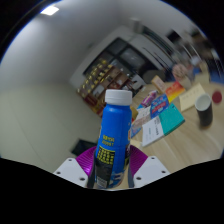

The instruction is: Pour water

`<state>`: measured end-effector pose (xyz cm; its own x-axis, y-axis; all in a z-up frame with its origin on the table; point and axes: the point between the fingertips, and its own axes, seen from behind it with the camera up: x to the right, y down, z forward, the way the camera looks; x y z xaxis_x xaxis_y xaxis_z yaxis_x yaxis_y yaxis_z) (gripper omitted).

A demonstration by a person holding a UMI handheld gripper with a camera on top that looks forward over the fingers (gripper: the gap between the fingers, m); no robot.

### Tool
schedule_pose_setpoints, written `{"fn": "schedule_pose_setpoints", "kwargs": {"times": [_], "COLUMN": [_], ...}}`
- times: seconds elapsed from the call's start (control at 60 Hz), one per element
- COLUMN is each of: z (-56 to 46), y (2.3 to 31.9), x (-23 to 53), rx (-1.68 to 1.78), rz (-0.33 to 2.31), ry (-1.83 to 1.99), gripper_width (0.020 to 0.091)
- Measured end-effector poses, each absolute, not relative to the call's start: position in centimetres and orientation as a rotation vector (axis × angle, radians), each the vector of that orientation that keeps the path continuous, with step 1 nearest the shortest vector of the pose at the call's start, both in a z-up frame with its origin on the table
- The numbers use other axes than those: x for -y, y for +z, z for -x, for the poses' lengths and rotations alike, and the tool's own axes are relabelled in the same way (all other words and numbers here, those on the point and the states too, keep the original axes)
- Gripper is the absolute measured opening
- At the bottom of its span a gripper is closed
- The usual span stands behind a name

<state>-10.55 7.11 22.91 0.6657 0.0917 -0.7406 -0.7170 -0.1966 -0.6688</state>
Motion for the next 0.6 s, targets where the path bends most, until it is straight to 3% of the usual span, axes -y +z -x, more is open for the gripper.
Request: {"fn": "schedule_pose_setpoints", "kwargs": {"times": [0.017, 0.05, 0.067, 0.333, 0.5, 0.6], "z": [8.6, 7.6, 5.8, -4.9, -8.2, -8.0], "y": [22.6, 25.4, 25.3, 20.1, 20.1, 19.8], "x": [-7.9, -7.4, -7.8, -10.6, -9.1, -11.9], "rx": [-0.560, -0.680, -0.718, -1.342, -1.513, -1.496], "rz": [1.582, 1.532, 1.508, 1.162, 0.949, 0.942], "ry": [0.859, 0.949, 1.004, 1.630, 1.800, 1.841], "gripper_width": [0.0457, 0.0457, 0.0457, 0.0455, 0.0460, 0.0454]}}
